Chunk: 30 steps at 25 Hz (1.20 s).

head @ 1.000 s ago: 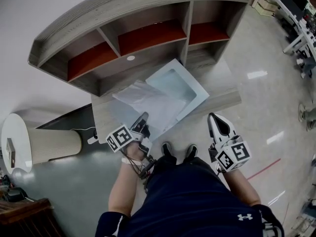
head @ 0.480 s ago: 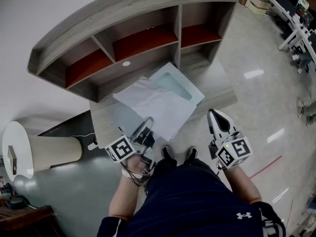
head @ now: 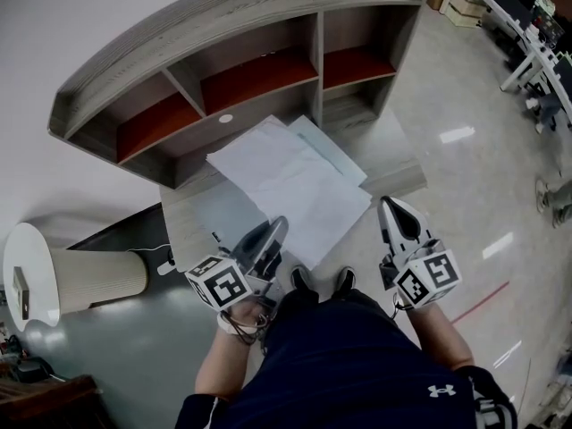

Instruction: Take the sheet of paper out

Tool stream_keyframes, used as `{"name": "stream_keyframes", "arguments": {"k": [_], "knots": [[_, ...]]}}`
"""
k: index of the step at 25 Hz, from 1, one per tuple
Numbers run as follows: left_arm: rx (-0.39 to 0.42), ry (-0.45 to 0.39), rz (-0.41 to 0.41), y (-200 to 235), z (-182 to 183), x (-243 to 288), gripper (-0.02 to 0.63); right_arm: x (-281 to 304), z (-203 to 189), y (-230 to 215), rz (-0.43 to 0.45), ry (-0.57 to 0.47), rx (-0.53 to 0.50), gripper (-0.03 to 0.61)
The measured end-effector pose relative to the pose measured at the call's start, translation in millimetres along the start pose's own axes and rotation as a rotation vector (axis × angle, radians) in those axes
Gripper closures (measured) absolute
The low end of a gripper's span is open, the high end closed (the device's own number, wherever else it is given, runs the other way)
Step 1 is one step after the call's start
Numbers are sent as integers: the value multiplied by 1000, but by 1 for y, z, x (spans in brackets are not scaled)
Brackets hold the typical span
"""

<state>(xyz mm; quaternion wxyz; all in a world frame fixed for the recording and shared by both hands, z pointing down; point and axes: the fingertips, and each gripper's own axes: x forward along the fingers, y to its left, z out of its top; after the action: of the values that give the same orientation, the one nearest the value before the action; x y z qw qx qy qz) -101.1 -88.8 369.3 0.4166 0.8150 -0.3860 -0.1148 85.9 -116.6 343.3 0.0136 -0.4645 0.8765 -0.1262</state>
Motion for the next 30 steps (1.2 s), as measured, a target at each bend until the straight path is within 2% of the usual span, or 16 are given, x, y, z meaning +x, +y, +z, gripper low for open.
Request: {"name": "stream_keyframes", "arguments": {"k": [7, 12, 18, 24, 30], "knots": [[117, 13, -48, -20, 3, 3, 598, -5, 16, -1, -16, -34, 1, 566], [168, 15, -45, -18, 6, 6, 598, -6, 27, -1, -22, -49, -12, 566], [272, -1, -15, -10, 9, 9, 598, -10, 37, 0, -17, -96, -74, 566], [295, -8, 3, 1, 9, 6, 598, -10, 42, 4, -15, -114, -172, 566], [354, -22, 31, 6, 15, 5, 598, -6, 46, 5, -10, -126, -217, 566]]}}
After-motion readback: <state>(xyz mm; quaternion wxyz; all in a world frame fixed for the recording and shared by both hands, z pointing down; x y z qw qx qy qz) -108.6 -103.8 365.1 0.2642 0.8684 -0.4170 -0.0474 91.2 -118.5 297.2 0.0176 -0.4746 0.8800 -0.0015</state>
